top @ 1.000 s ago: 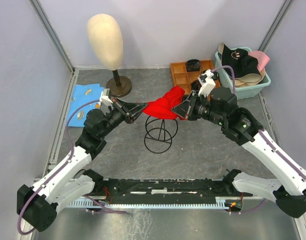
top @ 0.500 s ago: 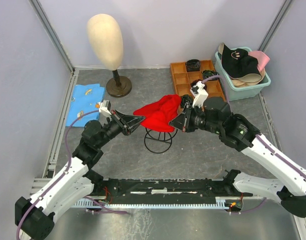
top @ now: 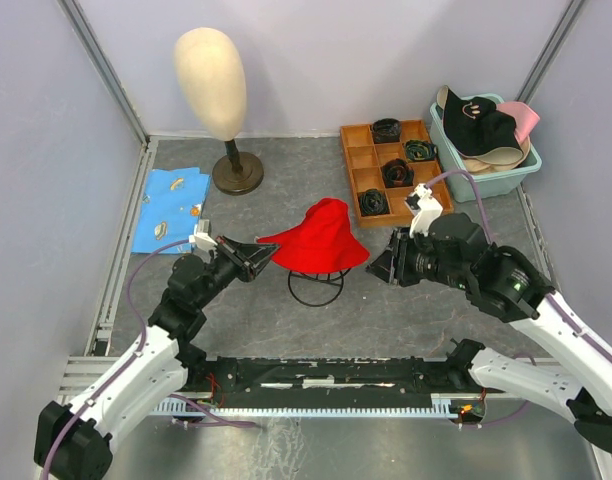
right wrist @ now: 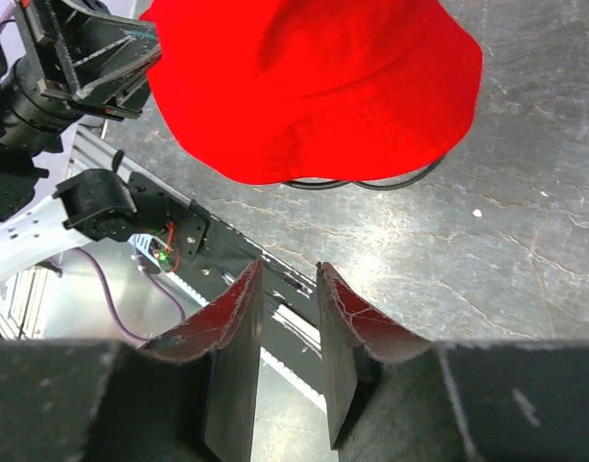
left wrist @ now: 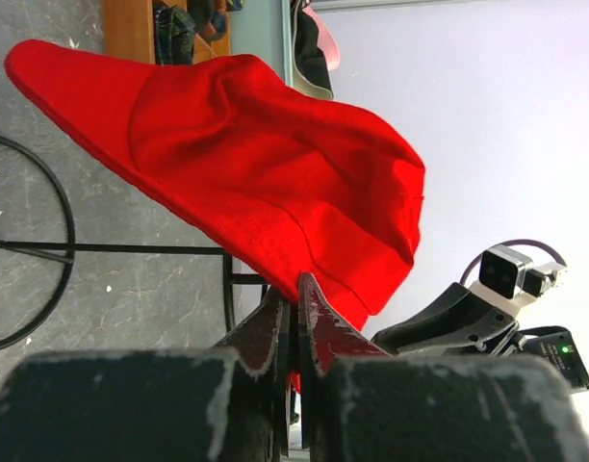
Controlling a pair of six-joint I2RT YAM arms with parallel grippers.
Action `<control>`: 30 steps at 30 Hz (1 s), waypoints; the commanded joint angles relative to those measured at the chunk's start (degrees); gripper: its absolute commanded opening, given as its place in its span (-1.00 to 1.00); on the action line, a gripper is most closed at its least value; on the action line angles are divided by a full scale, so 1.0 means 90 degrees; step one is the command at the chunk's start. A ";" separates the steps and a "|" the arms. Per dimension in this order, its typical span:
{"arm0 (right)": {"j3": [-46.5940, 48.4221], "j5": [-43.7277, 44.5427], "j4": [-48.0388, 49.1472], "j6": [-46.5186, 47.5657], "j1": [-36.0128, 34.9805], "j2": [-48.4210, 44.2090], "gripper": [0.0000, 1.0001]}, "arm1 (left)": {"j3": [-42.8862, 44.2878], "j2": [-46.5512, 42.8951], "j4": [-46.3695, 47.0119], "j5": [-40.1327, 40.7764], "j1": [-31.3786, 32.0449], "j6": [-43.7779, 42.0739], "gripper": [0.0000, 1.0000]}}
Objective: Stack the hats
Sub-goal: Place the hat on the hat stand.
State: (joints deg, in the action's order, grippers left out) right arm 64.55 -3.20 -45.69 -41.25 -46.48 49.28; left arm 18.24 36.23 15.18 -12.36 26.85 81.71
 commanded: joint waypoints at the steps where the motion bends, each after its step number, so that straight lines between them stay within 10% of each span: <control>1: -0.0189 0.0375 0.0006 -0.0065 0.0008 -0.0103 -0.27 | -0.0203 0.0073 0.0746 -0.0293 -0.0024 -0.0326 -0.94; 15: -0.1285 -0.0008 0.1319 -0.1953 0.0044 -0.0238 0.15 | -0.0270 0.0105 0.1236 -0.0731 -0.0016 -0.0608 -0.94; 30: -0.3161 0.0172 0.3005 -0.4045 0.0047 -0.1332 0.15 | -0.0366 -0.0383 0.1275 -0.1248 -0.0022 -0.1493 -0.94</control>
State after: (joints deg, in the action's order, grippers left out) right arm 39.24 -3.75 -25.34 -72.05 -46.28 39.97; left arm 15.53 34.94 22.85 -20.12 26.74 72.55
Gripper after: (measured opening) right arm 0.580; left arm 0.064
